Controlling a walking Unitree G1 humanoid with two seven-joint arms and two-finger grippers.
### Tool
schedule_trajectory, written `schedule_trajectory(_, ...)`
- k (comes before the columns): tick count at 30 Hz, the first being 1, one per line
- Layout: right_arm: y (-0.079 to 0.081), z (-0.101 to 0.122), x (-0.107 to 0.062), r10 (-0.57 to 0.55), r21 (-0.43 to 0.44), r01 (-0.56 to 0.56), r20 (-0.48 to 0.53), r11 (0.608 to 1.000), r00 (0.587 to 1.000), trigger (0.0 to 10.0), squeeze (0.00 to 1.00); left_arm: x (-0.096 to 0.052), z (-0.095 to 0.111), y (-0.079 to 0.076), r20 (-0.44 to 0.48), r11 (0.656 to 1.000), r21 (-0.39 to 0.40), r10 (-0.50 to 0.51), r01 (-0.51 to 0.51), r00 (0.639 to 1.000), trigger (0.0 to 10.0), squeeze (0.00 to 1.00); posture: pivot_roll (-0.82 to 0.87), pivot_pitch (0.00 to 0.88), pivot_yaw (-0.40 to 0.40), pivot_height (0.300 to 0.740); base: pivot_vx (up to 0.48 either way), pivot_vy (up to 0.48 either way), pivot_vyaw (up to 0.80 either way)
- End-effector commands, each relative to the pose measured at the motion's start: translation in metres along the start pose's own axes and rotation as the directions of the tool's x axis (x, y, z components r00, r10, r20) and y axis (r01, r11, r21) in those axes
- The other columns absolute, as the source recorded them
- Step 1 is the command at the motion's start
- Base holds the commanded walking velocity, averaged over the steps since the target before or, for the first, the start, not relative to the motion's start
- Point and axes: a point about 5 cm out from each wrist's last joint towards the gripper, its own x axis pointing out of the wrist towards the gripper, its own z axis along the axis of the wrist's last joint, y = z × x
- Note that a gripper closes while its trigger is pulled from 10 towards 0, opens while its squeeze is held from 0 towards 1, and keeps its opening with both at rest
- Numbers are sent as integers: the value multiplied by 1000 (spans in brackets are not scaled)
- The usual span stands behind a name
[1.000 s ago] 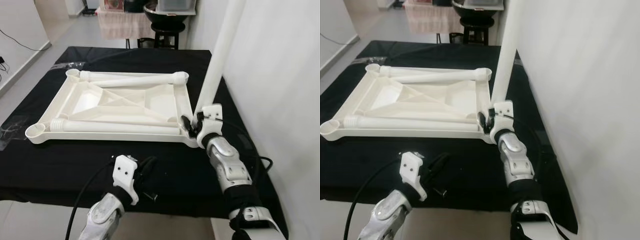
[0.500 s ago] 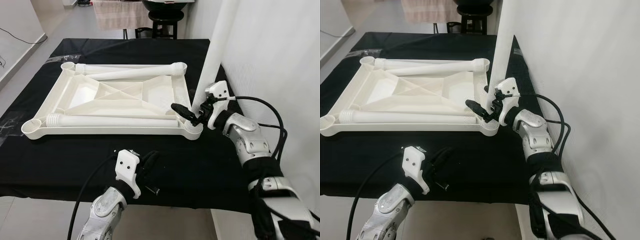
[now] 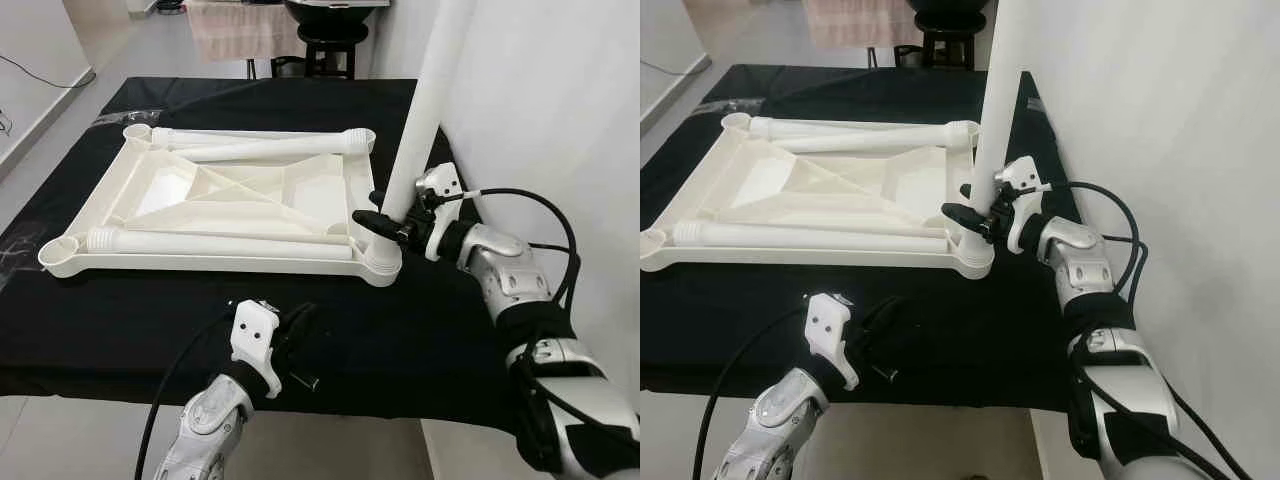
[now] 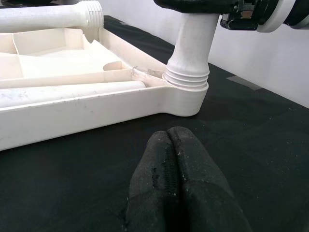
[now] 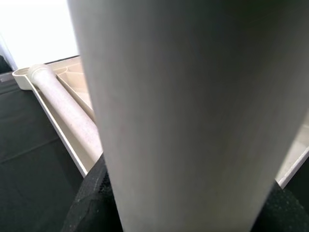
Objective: Building children table
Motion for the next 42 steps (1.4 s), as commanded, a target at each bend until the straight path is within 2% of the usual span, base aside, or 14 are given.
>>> schedule_trajectory(1,6,-11,3,42,42,-41,-16,998,999,0,0,-2,-5,-3,-16,1000,-16,1,-2,1000,10000,0,95,78,-51,740,0,0,0)
schedule_trajectory(6,16,-45,2,-197,23,202,-134,979,971,0,0,-4,-4,-2,-15,1000,-14,3,-3,1000,10000,0,86,94,-53,740,0,0,0)
schedule_trajectory(7,37,-73,0,-493,-38,496,-200,867,846,0,0,-5,-3,-1,-15,1000,-13,4,-5,1000,10000,0,86,101,-54,740,0,0,0)
schedule_trajectory(10,75,-87,-2,-541,22,559,-221,829,811,0,0,-5,-2,0,-15,1000,-12,5,-5,1000,10000,0,86,102,-49,740,0,0,0)
schedule_trajectory(16,75,-81,14,-501,30,516,-195,856,843,0,0,-3,-3,2,-17,1000,-12,-1,1,1000,10000,0,76,87,-49,740,0,0,0)
schedule_trajectory(18,69,-73,22,-483,9,491,-166,871,860,1490,0,-1,-4,3,-17,1000,-11,0,0,1000,10000,0,82,77,-55,740,0,0,0)
schedule_trajectory(19,65,-65,27,-475,-14,478,-138,878,869,10000,0,-1,-4,3,-16,1000,-8,2,-2,1000,10000,0,80,76,-53,740,0,0,0)
schedule_trajectory(21,64,-60,30,-469,-22,470,-121,882,875,10000,0,0,-4,4,-15,1000,-7,5,-5,1000,10000,0,77,73,-46,740,0,0,0)
schedule_trajectory(22,68,-48,32,-451,17,454,-91,891,888,10000,1000,1,-4,3,-15,1000,-7,6,-6,1000,10000,0,79,73,-47,740,0,0,0)
schedule_trajectory(27,68,-29,33,-332,51,332,-9,942,943,10000,1000,1,-4,3,-16,1000,-12,3,-3,1000,10000,0,81,68,-43,740,0,0,0)
schedule_trajectory(28,65,-23,32,-293,54,292,16,955,956,10000,690,1,-4,3,-16,1000,-14,1,-1,1000,10000,0,78,68,-42,740,0,0,0)
schedule_trajectory(30,63,-20,31,-273,56,272,29,961,961,10000,690,2,-4,3,-16,1000,-14,0,-1,1000,10000,0,78,68,-42,740,0,0,0)
schedule_trajectory(31,58,-17,29,-236,47,234,45,971,971,10000,0,2,-4,3,-16,1000,-15,-1,1,1000,10000,0,80,68,-42,740,0,0,0)
schedule_trajectory(42,11,1,5,-71,-129,70,-7,989,997,10000,0,2,-4,2,-15,1000,-12,2,-2,1000,10000,0,100,70,-51,740,0,0,0)
